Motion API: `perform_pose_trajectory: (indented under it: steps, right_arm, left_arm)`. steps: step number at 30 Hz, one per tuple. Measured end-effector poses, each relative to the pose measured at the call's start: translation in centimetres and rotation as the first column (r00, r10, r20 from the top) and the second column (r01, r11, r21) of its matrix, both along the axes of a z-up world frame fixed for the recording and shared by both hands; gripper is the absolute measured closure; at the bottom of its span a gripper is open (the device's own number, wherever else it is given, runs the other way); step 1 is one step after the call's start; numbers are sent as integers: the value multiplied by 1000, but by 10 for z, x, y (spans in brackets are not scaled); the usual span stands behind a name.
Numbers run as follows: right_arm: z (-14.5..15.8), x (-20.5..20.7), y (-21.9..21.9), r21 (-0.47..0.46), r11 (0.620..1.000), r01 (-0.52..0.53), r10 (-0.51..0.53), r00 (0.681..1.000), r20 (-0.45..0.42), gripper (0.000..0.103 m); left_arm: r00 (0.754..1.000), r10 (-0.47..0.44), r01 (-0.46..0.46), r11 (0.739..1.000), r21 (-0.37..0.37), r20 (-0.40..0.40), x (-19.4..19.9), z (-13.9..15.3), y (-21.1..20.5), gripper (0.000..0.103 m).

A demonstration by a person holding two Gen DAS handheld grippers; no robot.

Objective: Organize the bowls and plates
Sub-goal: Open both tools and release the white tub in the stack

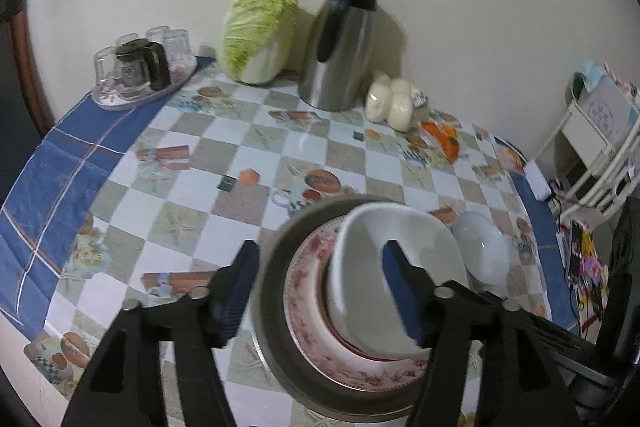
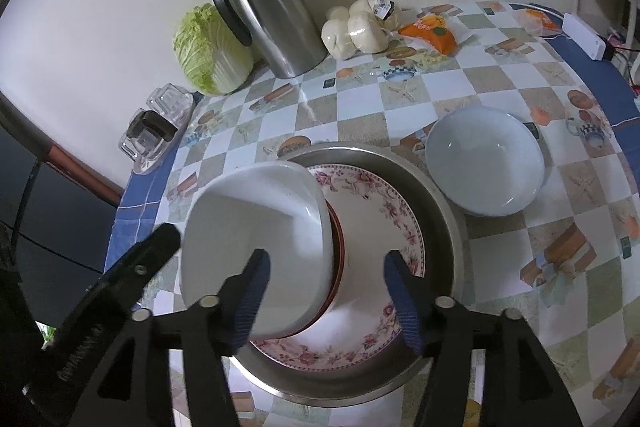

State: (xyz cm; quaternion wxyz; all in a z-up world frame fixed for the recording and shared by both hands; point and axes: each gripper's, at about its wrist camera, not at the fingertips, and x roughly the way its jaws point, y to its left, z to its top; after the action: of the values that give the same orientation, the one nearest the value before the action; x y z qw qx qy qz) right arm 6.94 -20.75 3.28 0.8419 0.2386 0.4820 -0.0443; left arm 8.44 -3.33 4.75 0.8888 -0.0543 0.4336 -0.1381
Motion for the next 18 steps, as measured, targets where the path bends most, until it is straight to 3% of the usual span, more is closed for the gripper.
perform_pose_trajectory:
  steps: [3,11,18]
  right_arm:
    - [1,0,-1,-7,1000,5,-5,1000,5,27]
    - [1,0,0,-41,999,11,-10,1000,17,17]
    - [2,-1,0,-53,998,17,-16,1000,22,11]
  left_arm:
    - [999,43,-43,999,26,2,3,-1,9,25]
    - [989,133,-129,990,57,-61,15,-17,34,24]
    - [985,161,-156,985,76,-68,18,-22,41,22]
